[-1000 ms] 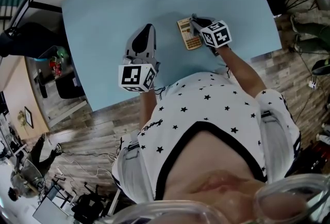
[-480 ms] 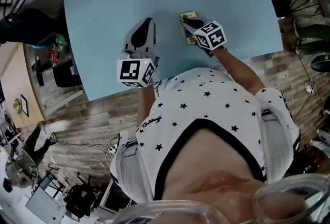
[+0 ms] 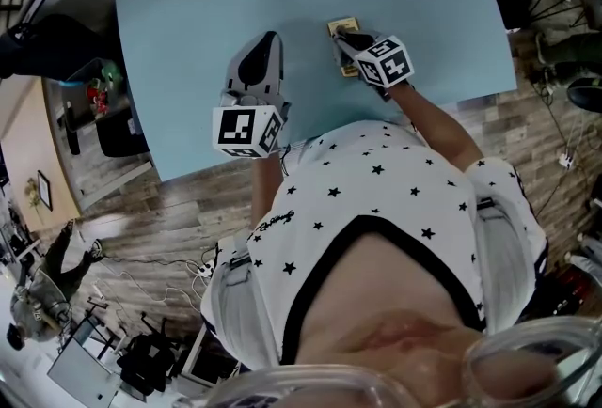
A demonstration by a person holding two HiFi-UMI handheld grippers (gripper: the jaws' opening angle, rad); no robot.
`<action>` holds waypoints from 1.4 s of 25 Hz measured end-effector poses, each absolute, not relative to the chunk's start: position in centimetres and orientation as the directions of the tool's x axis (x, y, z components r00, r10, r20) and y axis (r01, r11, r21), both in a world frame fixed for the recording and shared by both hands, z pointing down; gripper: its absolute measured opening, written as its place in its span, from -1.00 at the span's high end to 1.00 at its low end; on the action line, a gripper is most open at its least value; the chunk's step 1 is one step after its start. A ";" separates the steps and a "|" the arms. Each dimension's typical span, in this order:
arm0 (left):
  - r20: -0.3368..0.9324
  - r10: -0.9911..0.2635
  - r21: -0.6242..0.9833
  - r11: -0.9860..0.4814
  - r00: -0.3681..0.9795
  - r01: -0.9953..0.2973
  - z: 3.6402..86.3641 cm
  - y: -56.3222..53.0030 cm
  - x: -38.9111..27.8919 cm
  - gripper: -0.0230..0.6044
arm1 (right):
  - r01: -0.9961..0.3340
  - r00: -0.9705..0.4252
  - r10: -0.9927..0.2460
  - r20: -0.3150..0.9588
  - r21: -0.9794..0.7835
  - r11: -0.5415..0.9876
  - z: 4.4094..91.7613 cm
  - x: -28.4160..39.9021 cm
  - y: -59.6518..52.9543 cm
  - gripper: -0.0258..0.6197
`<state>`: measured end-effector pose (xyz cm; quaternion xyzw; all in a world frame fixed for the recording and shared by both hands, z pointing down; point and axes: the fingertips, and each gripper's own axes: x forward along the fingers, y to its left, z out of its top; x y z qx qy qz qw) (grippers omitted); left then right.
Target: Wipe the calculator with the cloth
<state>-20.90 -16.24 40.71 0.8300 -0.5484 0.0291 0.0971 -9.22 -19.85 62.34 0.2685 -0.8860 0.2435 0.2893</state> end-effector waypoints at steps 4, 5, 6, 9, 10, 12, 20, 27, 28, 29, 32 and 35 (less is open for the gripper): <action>0.152 -0.900 0.128 -0.393 0.409 -0.911 40.6 -16.6 -20.2 0.83 | -0.636 -0.674 -0.357 0.646 -0.264 0.725 62.2 -8.0 -20.5 0.78; 0.152 -0.898 0.128 -0.396 0.413 -0.909 40.5 -16.7 -20.0 0.83 | -0.642 -0.670 -0.363 0.647 -0.261 0.720 62.2 -7.6 -20.7 0.78; 0.153 -0.896 0.127 -0.400 0.416 -0.908 40.5 -16.7 -19.8 0.83 | -0.650 -0.666 -0.369 0.648 -0.260 0.714 62.2 -7.2 -20.8 0.79; 0.154 -0.891 0.126 -0.410 0.426 -0.903 40.4 -16.8 -19.4 0.83 | -0.674 -0.651 -0.392 0.650 -0.258 0.693 62.2 -6.0 -21.3 0.78; 0.155 -0.890 0.125 -0.412 0.428 -0.902 40.5 -16.9 -19.3 0.83 | -0.682 -0.646 -0.400 0.650 -0.256 0.686 62.3 -5.6 -21.5 0.79; 0.158 -0.889 0.123 -0.415 0.430 -0.902 40.5 -16.9 -19.2 0.83 | -0.695 -0.637 -0.414 0.650 -0.253 0.673 62.3 -4.9 -21.7 0.78; 0.158 -0.882 0.119 -0.431 0.445 -0.895 40.5 -17.0 -18.4 0.83 | -0.729 -0.610 -0.440 0.659 -0.248 0.638 62.9 -2.9 -22.0 0.79; 0.158 -0.884 0.115 -0.426 0.440 -0.898 40.3 -16.7 -18.4 0.83 | -0.730 -0.607 -0.444 0.659 -0.243 0.638 63.0 -2.9 -22.0 0.79; 0.157 -0.884 0.114 -0.426 0.440 -0.897 40.3 -16.7 -18.4 0.83 | -0.731 -0.606 -0.446 0.658 -0.242 0.638 62.9 -2.9 -22.1 0.79; 0.157 -0.884 0.115 -0.426 0.440 -0.897 40.3 -16.6 -18.4 0.83 | -0.732 -0.607 -0.449 0.656 -0.241 0.637 62.8 -2.9 -22.1 0.79; 0.158 -0.882 0.115 -0.429 0.443 -0.896 40.4 -16.6 -18.4 0.83 | -0.725 -0.625 -0.459 0.631 -0.252 0.641 61.7 -3.5 -22.1 0.79; 0.162 -0.880 0.115 -0.433 0.447 -0.894 40.4 -16.5 -18.1 0.83 | -0.702 -0.660 -0.459 0.595 -0.270 0.659 60.3 -4.5 -21.9 0.79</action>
